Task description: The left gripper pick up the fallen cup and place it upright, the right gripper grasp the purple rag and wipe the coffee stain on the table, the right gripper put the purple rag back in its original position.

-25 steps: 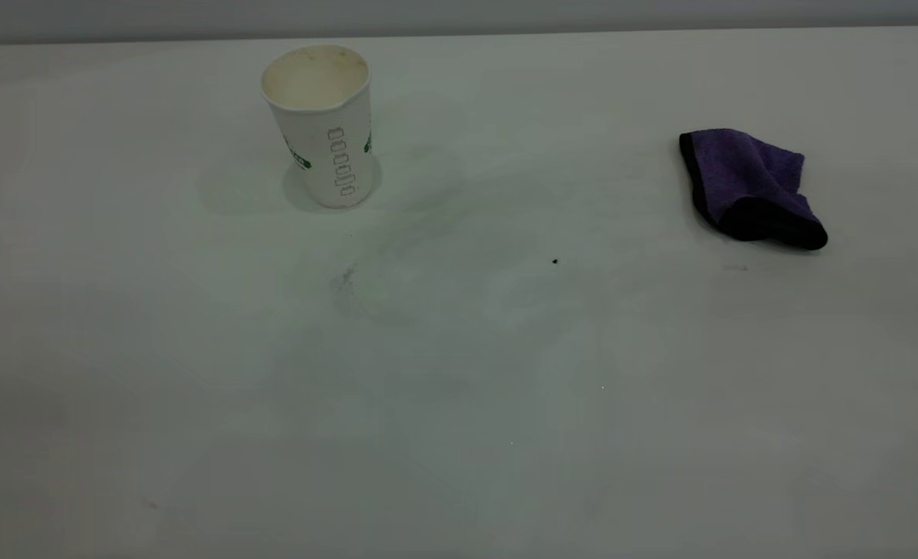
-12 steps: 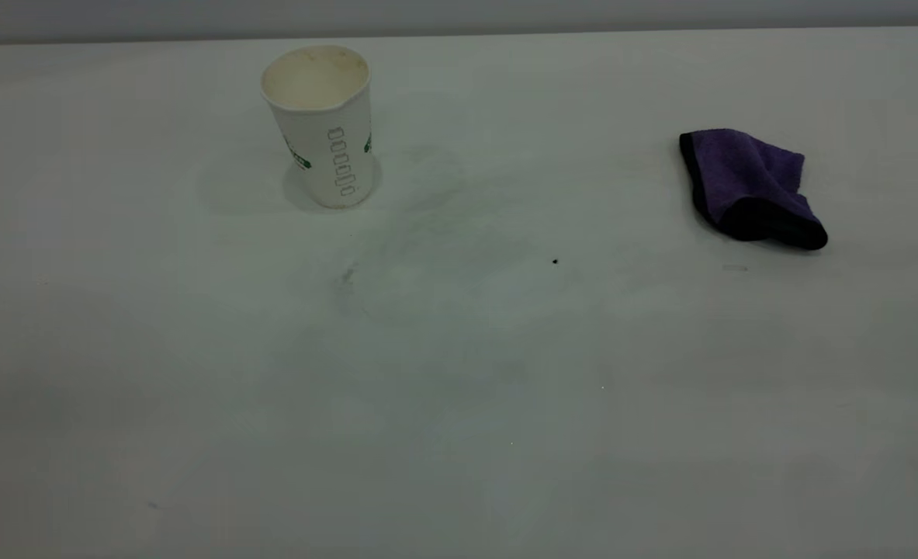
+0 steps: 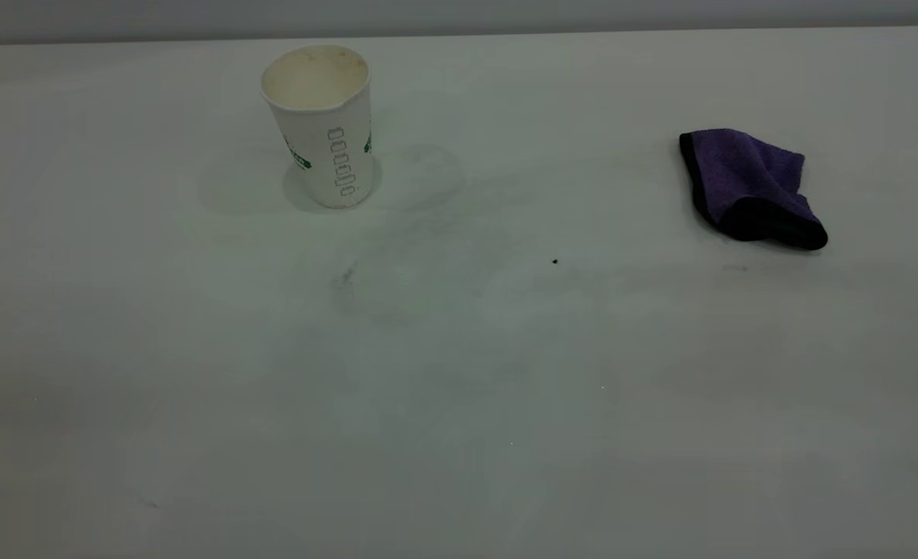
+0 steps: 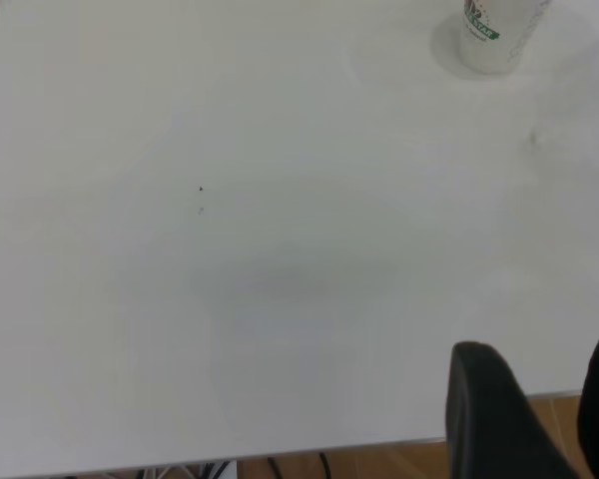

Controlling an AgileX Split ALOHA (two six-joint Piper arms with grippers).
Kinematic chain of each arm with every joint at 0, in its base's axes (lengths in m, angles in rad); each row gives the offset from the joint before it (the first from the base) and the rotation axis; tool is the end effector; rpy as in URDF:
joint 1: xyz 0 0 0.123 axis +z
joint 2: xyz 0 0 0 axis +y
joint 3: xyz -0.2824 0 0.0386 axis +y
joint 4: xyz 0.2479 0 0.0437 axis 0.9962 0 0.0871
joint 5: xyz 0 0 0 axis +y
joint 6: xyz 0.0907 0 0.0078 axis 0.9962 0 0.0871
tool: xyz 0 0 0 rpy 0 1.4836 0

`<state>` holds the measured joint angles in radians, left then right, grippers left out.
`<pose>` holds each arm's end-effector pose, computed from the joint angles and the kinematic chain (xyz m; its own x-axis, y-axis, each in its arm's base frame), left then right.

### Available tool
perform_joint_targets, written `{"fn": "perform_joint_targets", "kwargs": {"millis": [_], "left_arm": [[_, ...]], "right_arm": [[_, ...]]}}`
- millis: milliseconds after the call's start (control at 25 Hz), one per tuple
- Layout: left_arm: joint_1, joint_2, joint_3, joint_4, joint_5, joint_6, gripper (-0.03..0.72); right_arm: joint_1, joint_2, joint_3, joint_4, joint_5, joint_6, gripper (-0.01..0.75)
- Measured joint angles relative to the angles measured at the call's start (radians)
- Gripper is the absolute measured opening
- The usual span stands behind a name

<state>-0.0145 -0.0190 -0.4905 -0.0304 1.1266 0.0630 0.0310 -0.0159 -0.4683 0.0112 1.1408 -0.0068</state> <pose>-0.0096 -0.0024 0.2692 -0.5027 0.0572 -0.8626 0.0633 0.9976 0.0292 -0.0073 0.0007 0.2620 -0.5388 -0.0188 -0.8422 -0.0407 0.9992 0.0037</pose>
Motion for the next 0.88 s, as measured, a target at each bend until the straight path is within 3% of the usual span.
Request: {"fn": "perform_joint_targets", "kwargs": {"millis": [240, 880], "left_arm": [[0.0, 0.0, 0.0, 0.0, 0.0, 0.0, 0.287], [0.0, 0.0, 0.0, 0.0, 0.0, 0.0, 0.287]], "right_arm": [[-0.005, 0.0, 0.0, 0.001, 0.0, -0.014, 0.615], [-0.008, 0.0, 0.0, 0.032, 0.0, -0.017, 0.426]]}}
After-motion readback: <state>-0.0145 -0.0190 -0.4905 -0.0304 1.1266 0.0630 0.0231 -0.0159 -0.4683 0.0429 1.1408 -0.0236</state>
